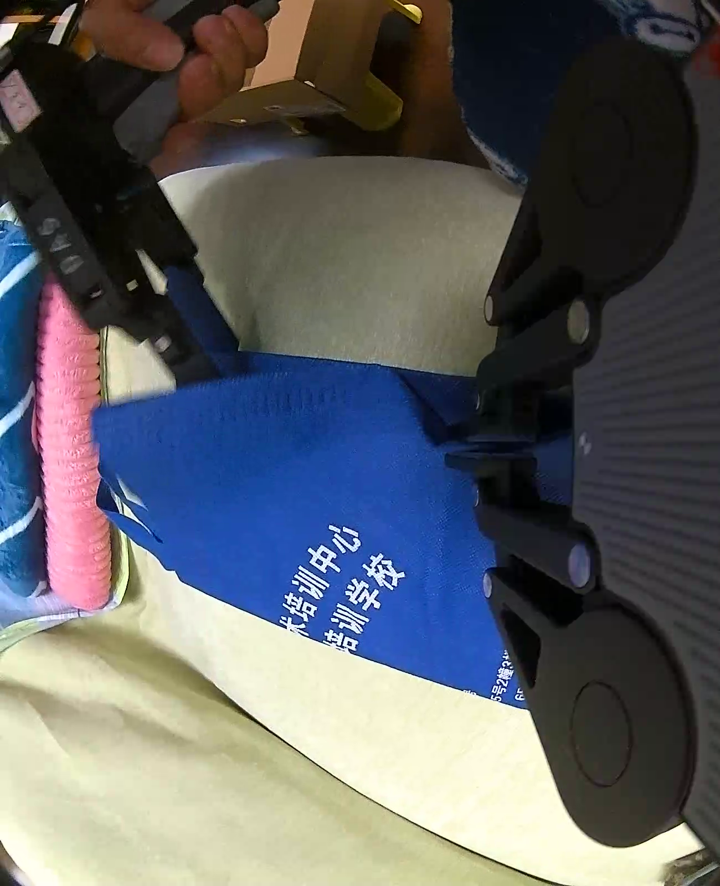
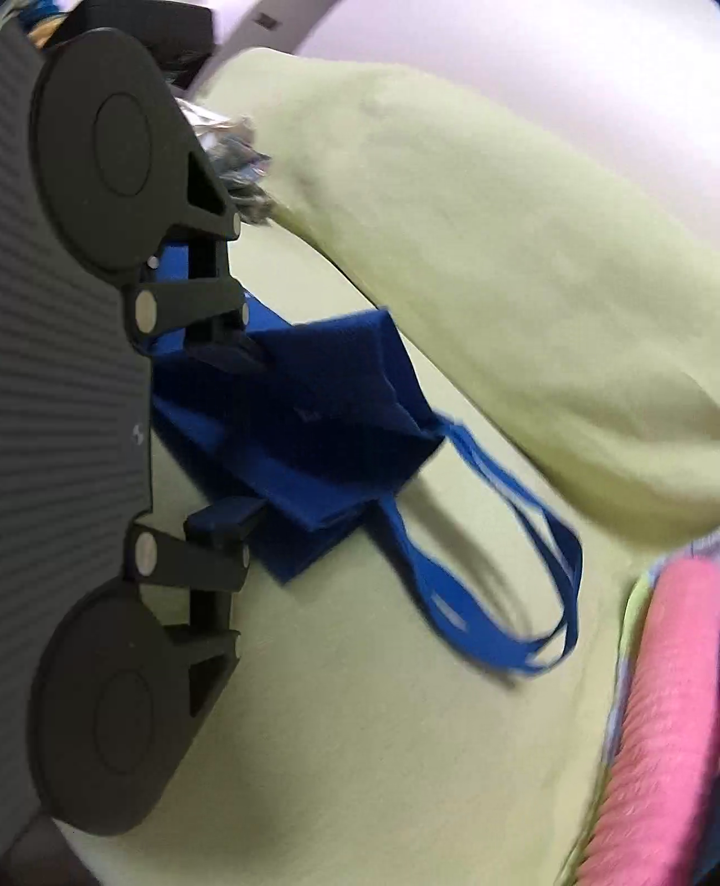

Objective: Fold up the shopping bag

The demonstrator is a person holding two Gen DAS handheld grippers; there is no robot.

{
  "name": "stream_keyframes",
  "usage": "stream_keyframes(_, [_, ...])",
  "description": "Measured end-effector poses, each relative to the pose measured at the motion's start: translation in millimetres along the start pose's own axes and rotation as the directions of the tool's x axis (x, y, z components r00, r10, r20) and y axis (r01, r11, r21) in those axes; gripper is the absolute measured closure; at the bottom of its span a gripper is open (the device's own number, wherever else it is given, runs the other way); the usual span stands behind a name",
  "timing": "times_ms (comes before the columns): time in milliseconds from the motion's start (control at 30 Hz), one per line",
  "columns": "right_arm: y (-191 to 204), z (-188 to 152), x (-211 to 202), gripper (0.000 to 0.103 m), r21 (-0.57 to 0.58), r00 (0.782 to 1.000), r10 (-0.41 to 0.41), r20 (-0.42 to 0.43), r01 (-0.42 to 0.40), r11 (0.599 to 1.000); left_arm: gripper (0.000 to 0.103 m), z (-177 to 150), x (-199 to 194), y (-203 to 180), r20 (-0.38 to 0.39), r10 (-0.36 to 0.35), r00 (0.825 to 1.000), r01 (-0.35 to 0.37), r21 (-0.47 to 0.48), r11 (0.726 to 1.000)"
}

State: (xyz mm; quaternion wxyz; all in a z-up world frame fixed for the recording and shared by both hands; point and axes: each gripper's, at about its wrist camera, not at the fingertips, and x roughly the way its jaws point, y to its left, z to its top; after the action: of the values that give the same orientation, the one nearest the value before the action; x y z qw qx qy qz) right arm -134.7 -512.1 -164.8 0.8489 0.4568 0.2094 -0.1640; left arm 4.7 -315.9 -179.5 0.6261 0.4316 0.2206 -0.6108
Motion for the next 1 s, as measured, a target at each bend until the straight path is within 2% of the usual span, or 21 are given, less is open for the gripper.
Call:
stream_keyframes(100, [-4.9,-5.9,-10.4,0.059,0.010,0.998,-0.066,-0.022,0.067,0.998,0.103,0.1,-1.5,-0.5,-0.003,0.002,1.000,-0.002,0.007,1.000])
stream_keyframes(267, [21.3,-7.9,-34.6,0.062,-0.059,0.999,-0.007,0.051,0.010,0.998,0.103,0.2,-2.2,-2.1,-0.006,0.011,1.000,-0.011,0.020,1.000])
stream_keyframes(333, [28.4,-2.6,-24.8,0.063,-0.061,0.998,-0.028,0.059,0.032,0.998,0.103,0.7,-2.2,-2.3,-0.009,0.014,1.000,-0.014,0.023,1.000])
stream_keyframes(367, [28.2,-0.8,-17.1,0.069,-0.047,0.996,-0.067,0.053,0.069,0.997,0.103,0.9,-1.9,-3.0,-0.010,0.018,1.000,-0.018,0.029,0.999])
stream_keyframes(400, [25.8,0.1,-10.5,0.085,-0.019,0.993,-0.112,0.044,0.113,0.993,0.103,0.7,-1.7,-4.2,-0.010,0.023,1.000,-0.022,0.037,0.999])
stream_keyframes(433, [22.6,-0.4,-7.1,0.090,0.013,0.988,-0.150,0.036,0.149,0.989,0.103,0.5,-1.6,-5.4,-0.010,0.027,1.000,-0.027,0.046,0.999])
stream_keyframes(533, [22.3,-6.1,-10.9,0.092,0.040,0.979,-0.203,0.033,0.201,0.979,0.103,-0.7,-1.8,-8.1,-0.006,0.036,0.999,-0.035,0.066,0.997])
stream_keyframes(800, [15.3,-3.9,-2.8,0.092,0.080,0.987,-0.156,0.039,0.152,0.985,0.103,-1.0,-2.6,-7.8,-0.002,0.028,1.000,-0.028,0.084,0.996])
stream_keyframes(900, [9.8,-8.0,-0.8,0.098,0.098,0.986,-0.163,0.037,0.159,0.982,0.103,-0.8,-3.3,-7.3,0.001,0.026,1.000,-0.026,0.081,0.996])
stream_keyframes(1000, [1.7,-17.2,-3.2,0.100,0.150,0.987,-0.158,0.035,0.152,0.977,0.103,-0.1,-4.7,-8.4,-0.003,0.027,1.000,-0.026,0.101,0.995])
